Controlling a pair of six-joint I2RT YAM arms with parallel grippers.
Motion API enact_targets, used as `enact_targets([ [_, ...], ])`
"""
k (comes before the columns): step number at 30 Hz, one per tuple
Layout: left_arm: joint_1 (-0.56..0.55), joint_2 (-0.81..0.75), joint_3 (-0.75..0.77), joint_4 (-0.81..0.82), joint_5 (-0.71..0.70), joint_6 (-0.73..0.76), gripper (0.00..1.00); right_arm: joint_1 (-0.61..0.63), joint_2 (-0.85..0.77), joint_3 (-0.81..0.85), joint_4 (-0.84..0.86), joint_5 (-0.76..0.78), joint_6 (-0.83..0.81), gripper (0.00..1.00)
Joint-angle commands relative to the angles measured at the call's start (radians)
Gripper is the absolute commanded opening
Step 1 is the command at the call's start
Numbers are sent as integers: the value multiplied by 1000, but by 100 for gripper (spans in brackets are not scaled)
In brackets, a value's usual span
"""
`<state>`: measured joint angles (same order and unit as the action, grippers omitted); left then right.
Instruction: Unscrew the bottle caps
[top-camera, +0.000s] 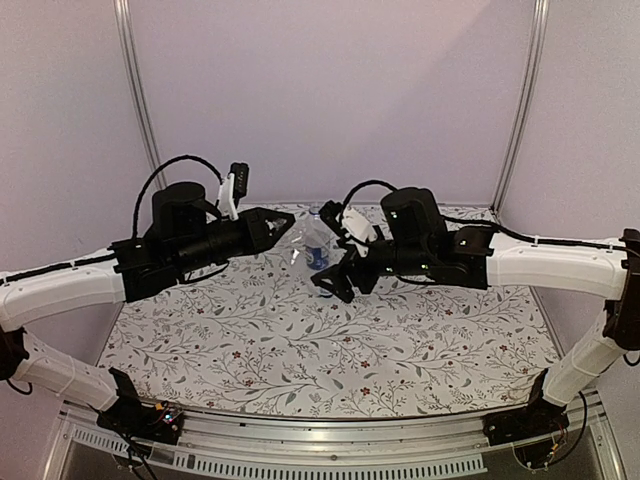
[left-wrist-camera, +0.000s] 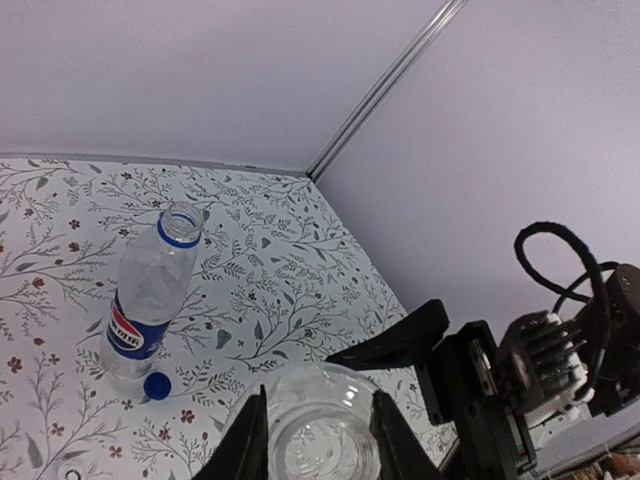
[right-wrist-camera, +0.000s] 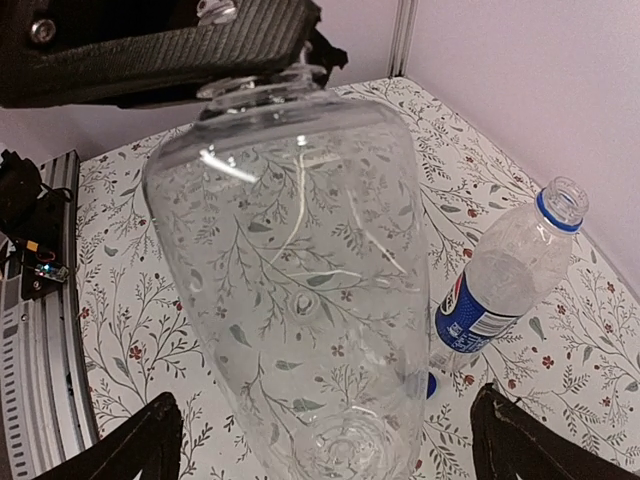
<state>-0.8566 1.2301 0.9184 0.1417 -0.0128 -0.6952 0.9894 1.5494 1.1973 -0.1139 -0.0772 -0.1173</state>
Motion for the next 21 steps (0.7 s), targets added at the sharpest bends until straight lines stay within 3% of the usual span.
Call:
enact_targets([
  [1,29,-71,16,-102,-153,139,0,5,-54,-38,11,12,5,99],
  [5,90,-94,21,-206,-249,223,0,3,-79,-72,9,35,8,99],
  [10,174,-72,8,-211,-269,275,0,-5,-101,-99,13,41,30,99],
  [21,291,181,112,-167,-282,392,0,-59,-186,-178,39,51,108,99],
])
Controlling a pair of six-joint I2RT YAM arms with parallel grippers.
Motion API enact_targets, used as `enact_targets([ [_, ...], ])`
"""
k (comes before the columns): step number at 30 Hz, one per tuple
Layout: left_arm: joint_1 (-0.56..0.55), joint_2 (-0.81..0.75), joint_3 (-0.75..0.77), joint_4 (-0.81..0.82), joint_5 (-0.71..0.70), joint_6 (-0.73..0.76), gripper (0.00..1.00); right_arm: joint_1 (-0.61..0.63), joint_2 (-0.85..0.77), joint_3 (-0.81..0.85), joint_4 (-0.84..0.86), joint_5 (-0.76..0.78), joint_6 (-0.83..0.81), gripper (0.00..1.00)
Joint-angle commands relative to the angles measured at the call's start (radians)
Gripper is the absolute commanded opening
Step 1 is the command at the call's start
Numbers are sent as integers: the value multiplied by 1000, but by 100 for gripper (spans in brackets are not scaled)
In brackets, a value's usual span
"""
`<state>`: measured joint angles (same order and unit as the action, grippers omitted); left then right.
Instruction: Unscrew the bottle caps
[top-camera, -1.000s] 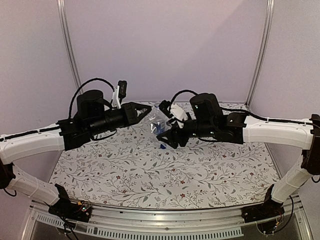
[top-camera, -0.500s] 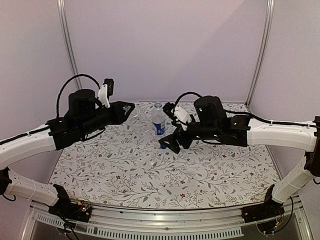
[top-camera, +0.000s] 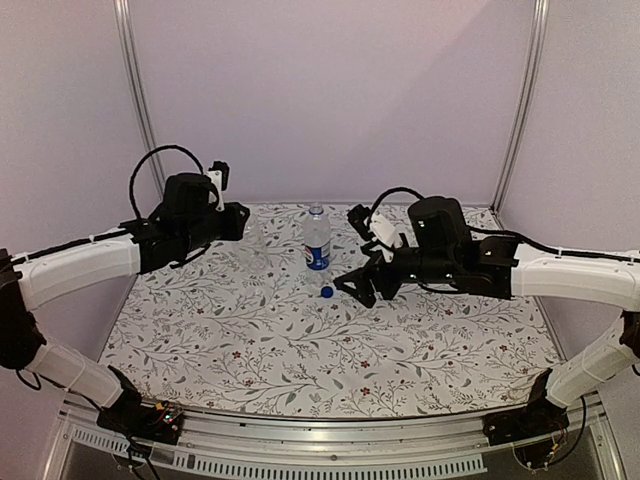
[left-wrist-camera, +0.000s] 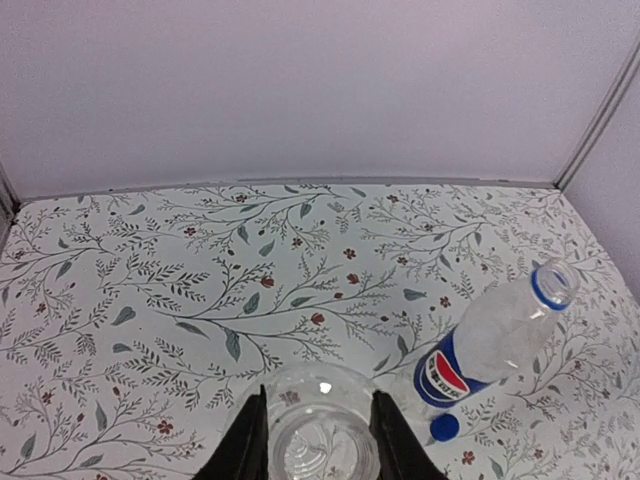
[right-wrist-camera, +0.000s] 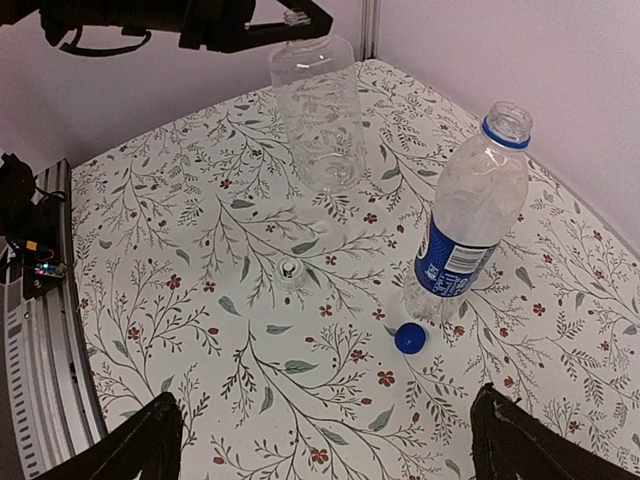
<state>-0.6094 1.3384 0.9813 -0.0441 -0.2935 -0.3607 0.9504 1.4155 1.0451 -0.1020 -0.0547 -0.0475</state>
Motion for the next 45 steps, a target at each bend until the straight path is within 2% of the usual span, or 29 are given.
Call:
enact_targets([
  [1,50,94,54,26,5,60,0,-21,-60,-34,26,31,39,99],
  [7,61,187,71,113,30,71,0,-33,-94,-64,17,44,43,99],
  [15,60,263,95,124,69,58,0,-38,-98,-80,16,44,43,99],
  [27,37,326,48,167,68,58,0,-39,-83,-91,21,41,43,99],
  [32,24,333,48,165,51,90,21,-39,-73,-91,21,41,43,99],
  [40,20,333,50,156,54,82,32,-39,-63,-92,20,42,43,99],
  [45,21,313,62,141,54,82,53,-39,-62,-98,18,44,43,99],
])
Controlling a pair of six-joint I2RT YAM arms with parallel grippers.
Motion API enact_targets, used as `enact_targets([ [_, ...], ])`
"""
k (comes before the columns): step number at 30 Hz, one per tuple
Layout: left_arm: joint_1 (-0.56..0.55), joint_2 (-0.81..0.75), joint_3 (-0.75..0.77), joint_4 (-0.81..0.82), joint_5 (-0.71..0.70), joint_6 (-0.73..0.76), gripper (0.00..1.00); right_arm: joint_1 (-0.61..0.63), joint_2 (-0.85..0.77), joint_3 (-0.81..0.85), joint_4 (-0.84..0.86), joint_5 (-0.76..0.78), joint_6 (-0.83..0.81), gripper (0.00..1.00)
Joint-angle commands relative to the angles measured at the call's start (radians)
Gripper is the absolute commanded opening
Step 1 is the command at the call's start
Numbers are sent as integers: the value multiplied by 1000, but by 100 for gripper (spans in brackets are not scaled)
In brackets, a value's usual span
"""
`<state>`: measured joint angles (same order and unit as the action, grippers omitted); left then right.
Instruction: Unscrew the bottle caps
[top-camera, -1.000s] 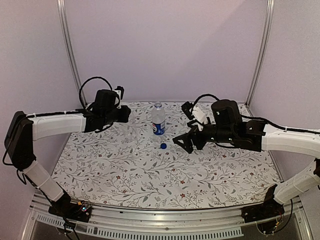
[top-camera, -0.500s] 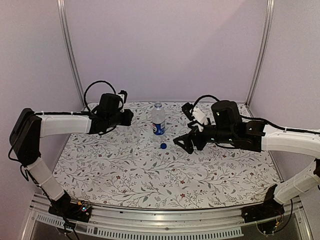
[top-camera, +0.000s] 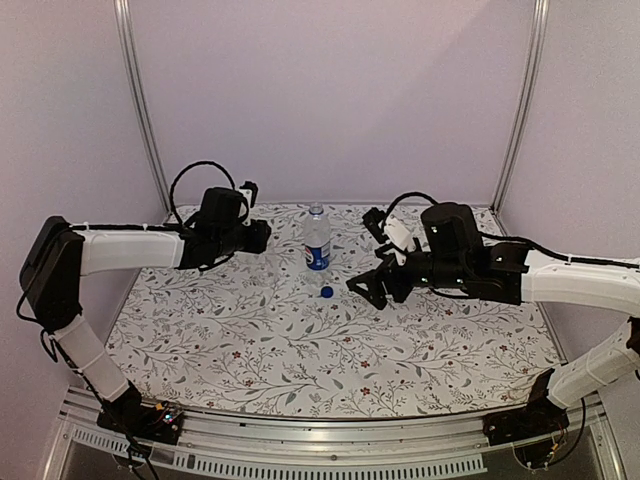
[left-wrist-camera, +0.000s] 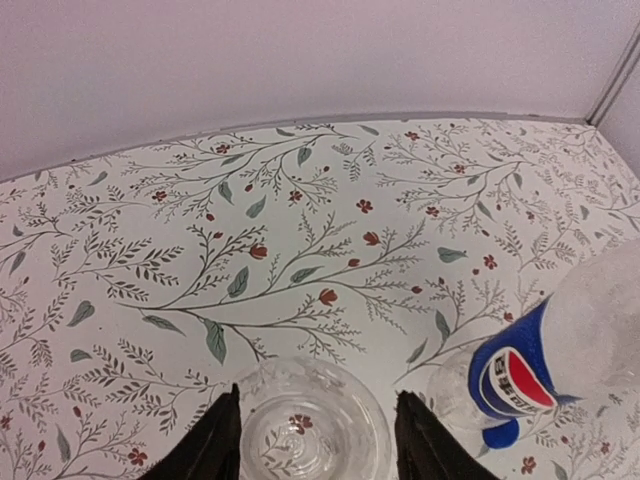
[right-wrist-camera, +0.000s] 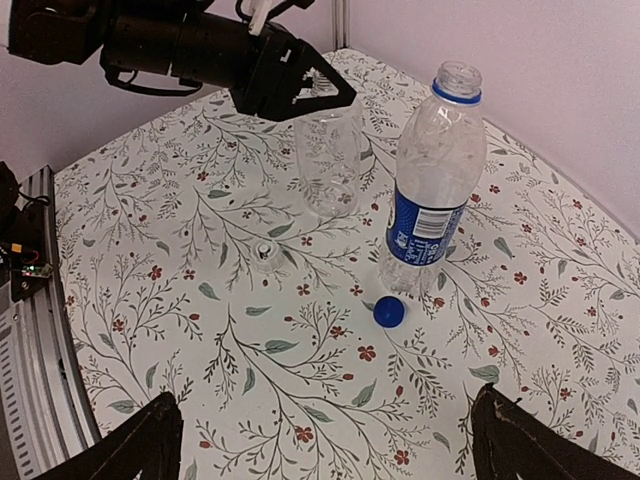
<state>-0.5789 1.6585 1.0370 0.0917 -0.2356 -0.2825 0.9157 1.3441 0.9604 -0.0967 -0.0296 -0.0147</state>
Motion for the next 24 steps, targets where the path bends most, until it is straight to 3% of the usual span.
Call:
enact_targets([
  [1,-9,-13,10,2,-9,4,57,-5,9,-14,12,18,10,99],
  [14,-8,-133,22,-25,27,-4,86,-20,-3,-17,12,20,52,99],
  [20,3,-258,3,-61,67,-17,99,-113,-29,-8,-32,63,132,99],
  [24,34,-348,-7,-127,116,-39,100,-199,-52,10,-67,59,184,99],
])
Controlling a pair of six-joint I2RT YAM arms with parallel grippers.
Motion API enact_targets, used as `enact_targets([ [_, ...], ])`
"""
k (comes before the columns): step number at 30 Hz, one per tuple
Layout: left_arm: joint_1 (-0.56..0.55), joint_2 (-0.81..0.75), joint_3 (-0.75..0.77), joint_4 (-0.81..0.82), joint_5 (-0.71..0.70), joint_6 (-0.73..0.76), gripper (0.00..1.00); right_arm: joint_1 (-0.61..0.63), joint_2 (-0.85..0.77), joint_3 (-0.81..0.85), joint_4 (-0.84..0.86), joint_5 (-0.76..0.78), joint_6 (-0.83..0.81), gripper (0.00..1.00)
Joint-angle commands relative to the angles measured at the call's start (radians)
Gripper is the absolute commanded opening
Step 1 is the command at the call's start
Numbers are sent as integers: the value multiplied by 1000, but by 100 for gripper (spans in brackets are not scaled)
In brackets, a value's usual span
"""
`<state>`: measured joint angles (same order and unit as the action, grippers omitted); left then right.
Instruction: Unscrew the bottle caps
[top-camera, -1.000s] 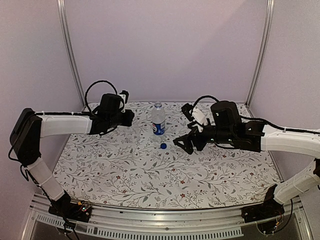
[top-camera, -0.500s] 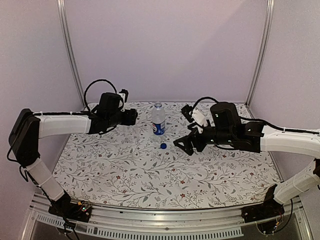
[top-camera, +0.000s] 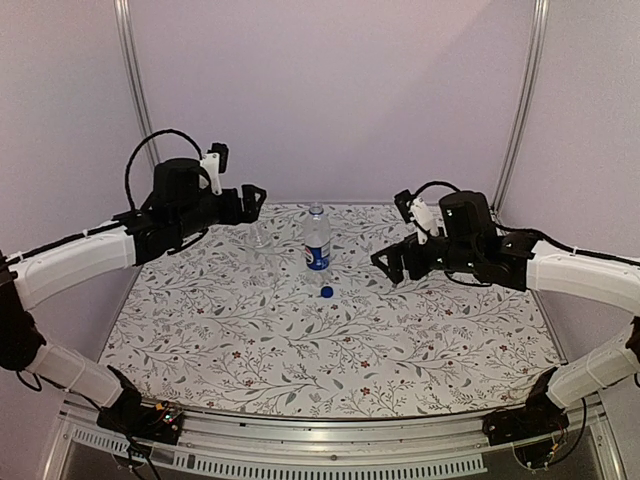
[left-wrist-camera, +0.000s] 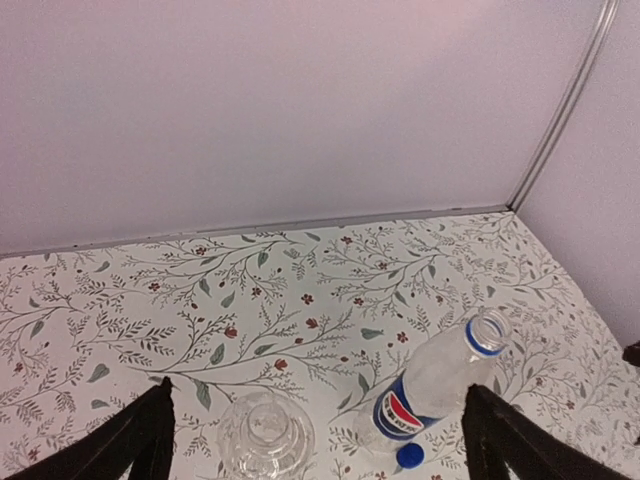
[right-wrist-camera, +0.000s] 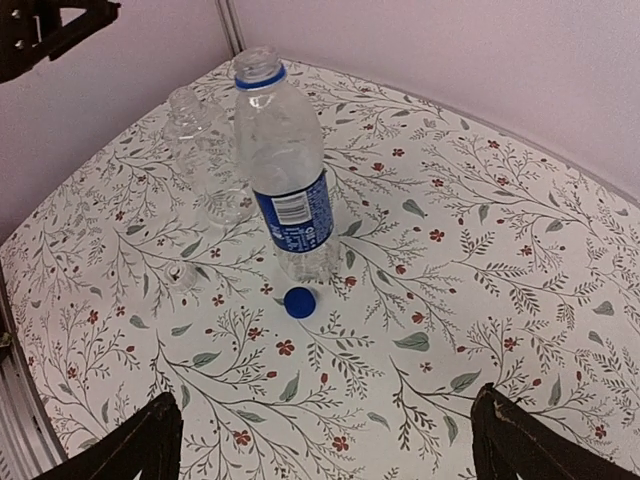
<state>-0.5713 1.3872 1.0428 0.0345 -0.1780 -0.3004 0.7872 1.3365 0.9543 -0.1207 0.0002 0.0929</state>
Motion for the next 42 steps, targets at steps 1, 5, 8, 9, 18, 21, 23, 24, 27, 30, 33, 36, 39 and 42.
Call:
enact_targets([
  [1,34,-102,-18,-80,70,-22,100,-87,-52,26,-55,43,86,99],
  [5,80,-185,-26,-120,139,-24,100,-140,-68,73,-114,122,113,99],
  [8,133,-228,-21,-162,224,-23,100,-185,-99,92,-136,137,123,99],
  [9,157,-240,-18,-174,247,-19,100,-199,-110,93,-137,137,123,99],
  [18,194,-406,-59,-185,124,129,100,-213,-294,82,-148,300,5,99],
  [21,196,-458,-109,-150,98,158,100,-213,-348,31,-104,291,-13,99],
  [23,195,-490,-145,-131,88,169,100,-213,-383,1,-79,278,-25,99],
  [24,196,-510,-171,-115,83,172,100,-213,-396,-11,-70,273,-31,99],
  [27,196,-550,-224,-77,66,184,100,-213,-418,-33,-59,277,-53,99],
  [30,196,-570,-251,-53,56,190,100,-213,-424,-38,-52,268,-55,99],
  [33,196,-566,-251,-57,47,196,100,-213,-422,-42,-48,268,-55,99],
  [36,196,-557,-246,-68,40,198,100,-213,-411,-52,-43,272,-54,99],
  [39,197,-557,-244,-72,36,201,100,-213,-399,-54,-43,276,-53,99],
  [42,199,-560,-247,-71,34,202,100,-213,-395,-52,-43,282,-51,99],
])
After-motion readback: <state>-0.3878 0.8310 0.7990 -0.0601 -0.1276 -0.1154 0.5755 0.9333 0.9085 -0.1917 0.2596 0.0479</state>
